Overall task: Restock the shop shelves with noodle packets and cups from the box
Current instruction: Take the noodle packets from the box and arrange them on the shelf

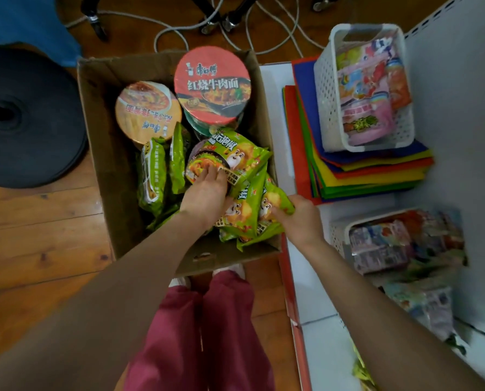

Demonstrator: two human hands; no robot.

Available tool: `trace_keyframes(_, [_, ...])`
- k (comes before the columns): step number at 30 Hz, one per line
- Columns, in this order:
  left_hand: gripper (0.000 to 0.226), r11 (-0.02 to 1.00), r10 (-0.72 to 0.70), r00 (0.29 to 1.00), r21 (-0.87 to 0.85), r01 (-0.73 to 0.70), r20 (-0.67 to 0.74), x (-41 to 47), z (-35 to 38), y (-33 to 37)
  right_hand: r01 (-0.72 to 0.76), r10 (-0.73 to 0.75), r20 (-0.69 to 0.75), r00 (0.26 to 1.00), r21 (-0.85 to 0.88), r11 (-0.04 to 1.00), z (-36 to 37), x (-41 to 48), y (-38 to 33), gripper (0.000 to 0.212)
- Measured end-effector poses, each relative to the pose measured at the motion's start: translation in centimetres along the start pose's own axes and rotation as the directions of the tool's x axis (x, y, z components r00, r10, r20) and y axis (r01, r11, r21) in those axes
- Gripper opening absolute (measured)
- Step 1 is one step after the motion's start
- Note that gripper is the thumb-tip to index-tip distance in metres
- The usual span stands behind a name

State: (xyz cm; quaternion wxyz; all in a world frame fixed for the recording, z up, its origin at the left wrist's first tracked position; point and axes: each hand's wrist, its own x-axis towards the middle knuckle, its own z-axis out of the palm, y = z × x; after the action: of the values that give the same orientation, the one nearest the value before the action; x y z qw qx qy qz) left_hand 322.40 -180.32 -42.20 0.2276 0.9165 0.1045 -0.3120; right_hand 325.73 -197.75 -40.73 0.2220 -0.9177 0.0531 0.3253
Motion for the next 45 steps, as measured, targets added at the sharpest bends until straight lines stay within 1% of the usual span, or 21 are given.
trace_keyframes(2, [0.067, 0.998, 0.015, 1.0, 0.056, -0.016, 0.016, 0.1, 0.0, 0.2, 0.013, -0.013, -0.029, 1.0, 0.025, 1.0, 0.2, 0.0, 0.0, 0.022])
trace_keyframes(5, [0.067, 0.993, 0.056, 0.998, 0.104, -0.057, 0.005, -0.5, 0.0, 0.8, 0.018, -0.016, -0.031, 0.999, 0.048, 0.999, 0.1, -0.4, -0.1, 0.021])
trace_keyframes(6, [0.065, 0.993, 0.066, 0.998, 0.1, -0.065, 0.001, -0.6, 0.1, 0.9, 0.015, -0.013, -0.029, 0.999, 0.055, 0.998, 0.1, -0.5, -0.2, 0.021])
trace_keyframes(10, [0.036, 0.996, 0.062, 0.997, 0.068, -0.059, -0.043, -0.3, 0.6, 0.9, 0.02, -0.018, -0.026, 0.999, 0.052, 0.998, -0.1, -0.6, -0.6, 0.019])
trace_keyframes(13, [0.029, 0.996, 0.071, 0.995, 0.049, -0.068, -0.063, -0.5, 0.5, 0.7, 0.027, -0.027, -0.015, 1.0, 0.05, 0.998, -0.4, -0.8, -0.7, 0.019])
trace_keyframes(15, [0.027, 0.998, 0.055, 0.994, -0.003, -0.055, -0.095, -1.1, 0.0, 0.8, 0.032, -0.031, -0.012, 0.999, 0.057, 0.998, -0.6, -1.2, -1.0, 0.02])
trace_keyframes(18, [0.02, 0.995, 0.008, 0.979, -0.096, -0.028, -0.203, -2.5, -1.9, 0.9, 0.033, -0.033, -0.006, 0.999, 0.083, 0.996, -1.1, -2.3, -1.6, 0.019])
trace_keyframes(20, [0.016, 0.989, -0.004, 0.96, -0.144, -0.037, -0.279, -3.6, -3.5, 0.8, 0.043, -0.042, -0.008, 0.999, 0.105, 0.994, -1.9, -3.4, -2.4, 0.018])
trace_keyframes(25, [0.023, 0.981, -0.052, 0.926, -0.192, -0.023, -0.374, -7.8, -8.1, 1.1, 0.098, -0.096, -0.029, 0.995, 0.07, 0.993, -5.5, -6.9, -4.6, 0.016])
trace_keyframes(30, [0.018, 0.978, -0.097, 0.892, -0.207, 0.004, -0.441, -14.5, -14.3, 2.6, 0.164, -0.162, -0.046, 0.986, 0.034, 0.986, -10.8, -11.0, -8.3, 0.019])
trace_keyframes(35, [0.025, 0.978, -0.15, 0.808, -0.208, 0.035, -0.57, -20.9, -21.4, 4.9, 0.258, -0.255, -0.107, 0.961, 0.013, 0.966, -17.0, -15.4, -12.7, 0.02])
trace_keyframes(37, [0.024, 0.979, -0.145, 0.774, -0.201, 0.023, -0.617, -23.0, -24.0, 5.7, 0.29, -0.287, -0.125, 0.95, 0.005, 0.957, -19.3, -16.9, -14.4, 0.02])
trace_keyframes(40, [0.016, 0.982, -0.083, 0.715, -0.179, -0.06, -0.694, -26.1, -28.5, 6.6, 0.333, -0.327, -0.154, 0.933, 0.019, 0.943, -22.9, -19.9, -17.4, 0.022])
trace_keyframes(45, [0.017, 0.973, 0.017, 0.616, -0.127, -0.19, -0.788, -30.5, -36.4, 7.2, 0.417, -0.407, -0.255, 0.877, -0.013, 0.909, -28.4, -25.2, -22.4, 0.021])
